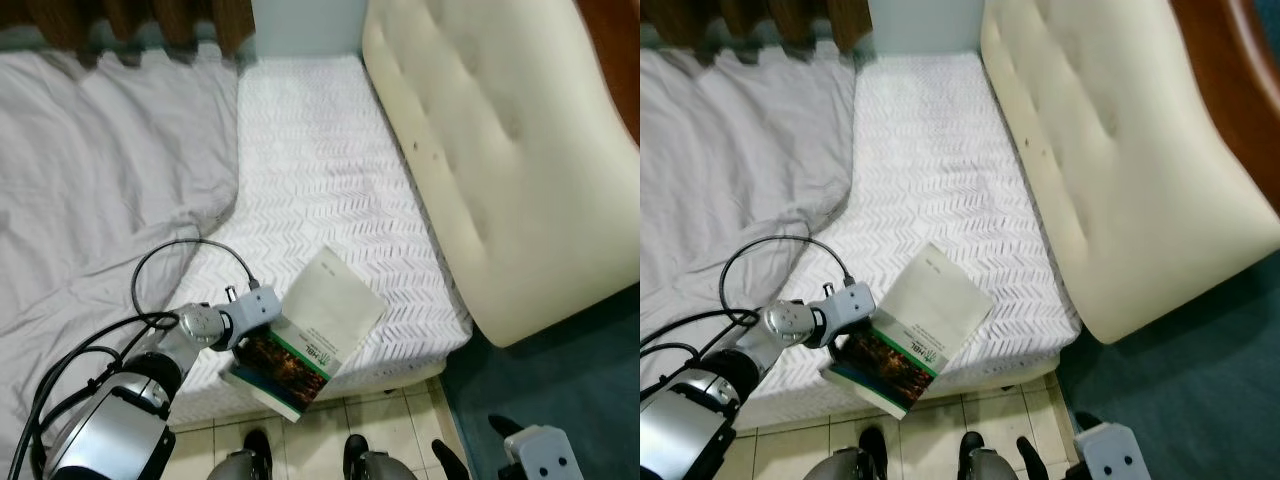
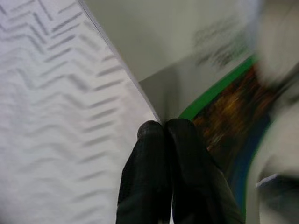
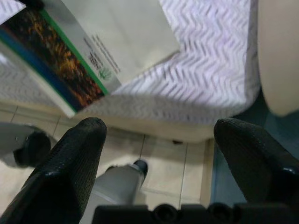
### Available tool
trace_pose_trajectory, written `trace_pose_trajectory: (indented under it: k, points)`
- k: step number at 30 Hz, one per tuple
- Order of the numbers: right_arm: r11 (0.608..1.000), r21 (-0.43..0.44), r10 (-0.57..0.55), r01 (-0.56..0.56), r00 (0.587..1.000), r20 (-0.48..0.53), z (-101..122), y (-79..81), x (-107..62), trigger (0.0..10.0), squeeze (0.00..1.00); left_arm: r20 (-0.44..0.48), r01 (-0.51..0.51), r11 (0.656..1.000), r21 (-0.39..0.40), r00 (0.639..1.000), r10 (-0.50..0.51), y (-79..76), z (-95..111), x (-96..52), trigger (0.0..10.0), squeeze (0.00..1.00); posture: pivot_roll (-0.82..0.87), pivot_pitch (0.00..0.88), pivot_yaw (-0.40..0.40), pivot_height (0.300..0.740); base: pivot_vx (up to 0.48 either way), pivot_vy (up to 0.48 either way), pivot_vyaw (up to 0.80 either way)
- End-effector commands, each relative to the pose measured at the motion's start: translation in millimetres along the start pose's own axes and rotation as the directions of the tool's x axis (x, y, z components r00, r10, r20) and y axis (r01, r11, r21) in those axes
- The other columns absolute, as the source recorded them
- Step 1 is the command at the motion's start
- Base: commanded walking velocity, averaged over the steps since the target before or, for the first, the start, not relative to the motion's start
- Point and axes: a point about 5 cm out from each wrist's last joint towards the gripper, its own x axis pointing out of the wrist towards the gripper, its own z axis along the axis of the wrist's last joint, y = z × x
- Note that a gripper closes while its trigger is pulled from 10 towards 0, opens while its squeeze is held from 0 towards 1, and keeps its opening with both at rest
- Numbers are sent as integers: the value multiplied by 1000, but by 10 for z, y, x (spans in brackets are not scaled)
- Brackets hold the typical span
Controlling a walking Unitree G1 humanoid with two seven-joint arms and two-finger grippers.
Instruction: Clean up the room
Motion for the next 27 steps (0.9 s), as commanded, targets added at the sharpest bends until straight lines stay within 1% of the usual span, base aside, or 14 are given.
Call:
trace_pose_trajectory:
  k: [1,3,6,9,10,11,12,13,14,17,20,23,25,27]
  points:
    - [1000,14,-20,21,999,-30,-39,-2,-48,10000,0,10,-93,986,139,996,92,167,93,-38,10000,0,-328,440,-84,740,0,0,0]
    - [1000,19,-24,25,999,-31,-44,3,-42,10000,0,23,-159,963,219,987,158,293,152,-79,10000,0,-322,441,-79,740,0,0,0]
    - [999,29,-24,25,999,-38,-46,41,-42,10000,0,32,-229,918,324,972,231,408,202,-118,10000,0,-314,438,-72,740,0,0,0]
    - [999,36,-21,23,999,-44,-58,71,-37,10000,0,56,-301,880,366,952,302,526,273,-156,10000,0,-309,437,-68,740,0,0,0]
    - [999,36,-21,23,999,-44,-58,71,-37,10000,0,56,-301,880,366,952,302,526,273,-156,10000,0,-309,437,-68,740,0,0,0]
    - [999,38,-20,22,999,-47,-60,80,-37,10000,0,70,-335,865,374,940,334,571,302,-171,10000,0,-309,437,-67,740,0,0,0]
    - [999,40,-19,21,999,-48,-62,88,-37,10000,0,75,-356,857,373,932,355,604,326,-179,10000,0,-310,435,-66,740,0,0,0]
    - [999,42,-18,20,999,-49,-65,96,-38,10000,0,78,-376,858,349,924,374,625,341,-183,10000,0,-313,432,-65,740,0,0,0]
    - [999,42,-18,20,999,-50,-68,98,-39,10000,0,77,-384,858,340,921,382,627,347,-179,10000,0,-313,432,-65,740,0,0,0]
    - [999,42,-20,22,998,-52,-69,94,-47,10000,0,75,-392,857,335,917,391,611,339,-167,10000,0,-322,434,-67,740,0,0,0]
    - [999,40,-24,26,998,-56,-69,83,-57,10000,0,63,-403,847,346,911,407,602,318,-160,10000,0,-325,435,-69,740,0,0,0]
    - [999,38,-26,29,998,-64,-78,84,-72,10000,0,40,-435,854,286,896,443,630,276,-178,10000,0,-327,438,-72,740,0,0,0]
    - [999,38,-25,28,997,-66,-81,87,-76,10000,0,26,-447,854,264,889,457,645,250,-191,10000,0,-327,438,-72,740,0,0,0]
    - [999,38,-24,26,997,-70,-86,90,-81,10000,0,7,-469,860,200,879,478,673,216,-213,10000,0,-328,439,-74,740,0,0,0]
